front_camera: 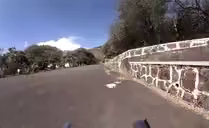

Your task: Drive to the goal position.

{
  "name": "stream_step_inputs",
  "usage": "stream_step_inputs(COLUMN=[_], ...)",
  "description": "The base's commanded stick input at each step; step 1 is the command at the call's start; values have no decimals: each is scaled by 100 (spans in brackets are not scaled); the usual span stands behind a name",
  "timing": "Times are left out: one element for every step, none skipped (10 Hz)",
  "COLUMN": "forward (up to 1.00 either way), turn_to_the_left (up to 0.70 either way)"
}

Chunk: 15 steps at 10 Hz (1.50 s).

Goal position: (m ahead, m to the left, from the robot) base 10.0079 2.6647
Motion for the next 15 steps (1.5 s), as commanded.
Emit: stream_step_inputs(forward=[50,50,50,50,50,50,50,50,50,50,50,50,50,50,50], turn_to_the_left=[0,0,0,0,0,0,0,0,0,0,0,0,0,0,0])
